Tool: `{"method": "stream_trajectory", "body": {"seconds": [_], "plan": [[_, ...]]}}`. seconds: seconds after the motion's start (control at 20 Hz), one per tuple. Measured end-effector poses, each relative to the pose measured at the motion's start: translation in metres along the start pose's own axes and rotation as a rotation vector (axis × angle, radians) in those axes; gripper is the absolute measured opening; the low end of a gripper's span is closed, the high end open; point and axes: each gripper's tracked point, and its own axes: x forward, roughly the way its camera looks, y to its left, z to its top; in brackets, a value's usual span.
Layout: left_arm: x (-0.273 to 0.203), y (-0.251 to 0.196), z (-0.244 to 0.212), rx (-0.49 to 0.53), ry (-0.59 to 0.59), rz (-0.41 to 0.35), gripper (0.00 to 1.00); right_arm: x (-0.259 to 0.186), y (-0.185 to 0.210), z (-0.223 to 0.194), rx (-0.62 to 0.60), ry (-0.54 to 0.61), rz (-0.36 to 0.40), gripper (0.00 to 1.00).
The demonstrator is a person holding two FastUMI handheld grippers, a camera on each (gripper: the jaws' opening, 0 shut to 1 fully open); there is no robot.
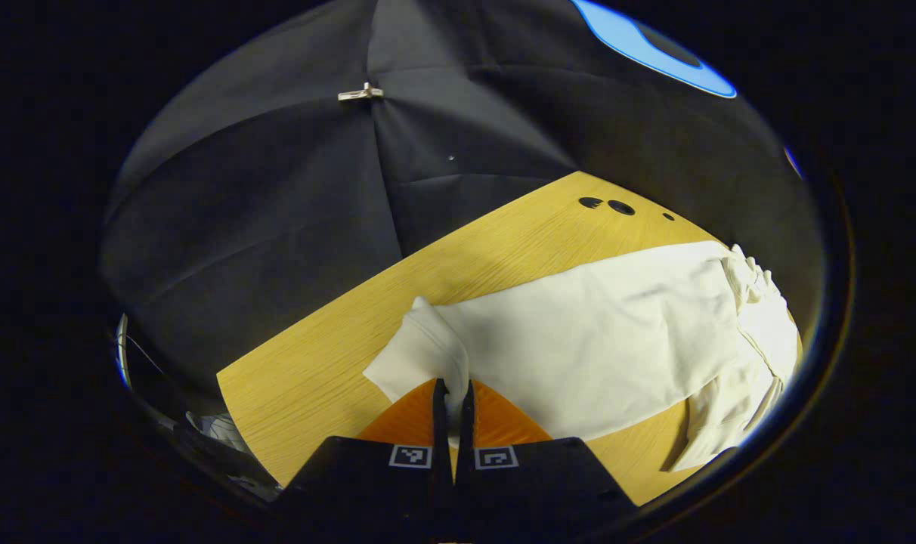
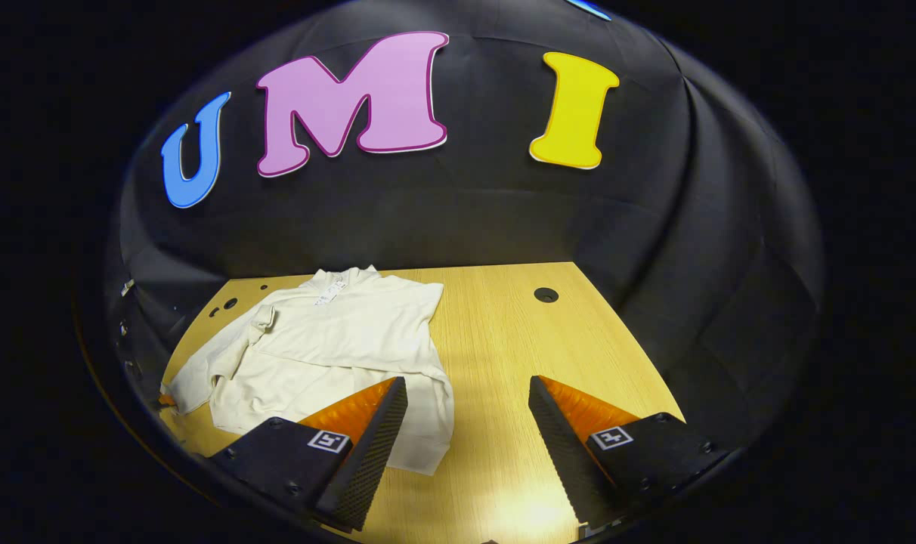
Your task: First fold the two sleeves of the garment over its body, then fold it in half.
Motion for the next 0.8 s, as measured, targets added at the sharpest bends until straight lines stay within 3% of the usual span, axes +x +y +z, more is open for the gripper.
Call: {"method": "stream_trajectory", "body": {"seconds": [0.45,0.5,0.8], "plan": [[-0.018,-0.120,0.088,-0.016,-0.067,-0.205,0.06,0.002,-0.007,-0.018,-0.068,-0.017,0.012,0.97],[-0.018,-0.134,0.097,-0.004,-0.076,-0.227,0.02,0.003,-0.008,-0.020,-0.072,-0.011,0.016,0.97],[-0.024,-0.223,0.142,0.104,-0.124,-0.328,0.06,0.010,-0.012,-0.026,-0.042,-0.014,0.015,0.97]]}}
